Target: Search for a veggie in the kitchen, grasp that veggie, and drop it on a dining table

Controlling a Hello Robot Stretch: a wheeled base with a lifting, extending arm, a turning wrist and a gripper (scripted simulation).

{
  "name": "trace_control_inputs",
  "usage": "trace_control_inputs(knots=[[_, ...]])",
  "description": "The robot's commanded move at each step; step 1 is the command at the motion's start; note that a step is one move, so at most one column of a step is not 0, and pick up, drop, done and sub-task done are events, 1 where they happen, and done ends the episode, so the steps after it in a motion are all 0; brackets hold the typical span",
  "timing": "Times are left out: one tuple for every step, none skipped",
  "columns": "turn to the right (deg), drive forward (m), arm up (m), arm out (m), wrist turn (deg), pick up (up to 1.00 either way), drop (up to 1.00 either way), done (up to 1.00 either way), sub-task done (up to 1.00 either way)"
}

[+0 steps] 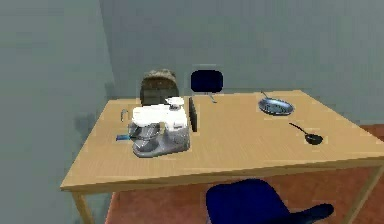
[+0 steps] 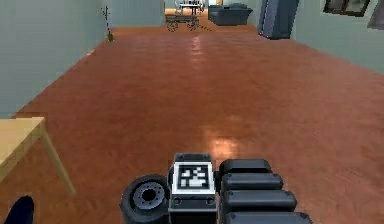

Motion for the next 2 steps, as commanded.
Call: trace_control_inputs(knots=[[6.0, 0.00, 0.00, 0.00, 0.0, 0.00, 0.00, 0.00, 0.00], [-6.0, 0.00, 0.00, 0.00, 0.0, 0.00, 0.00, 0.00, 0.00]])
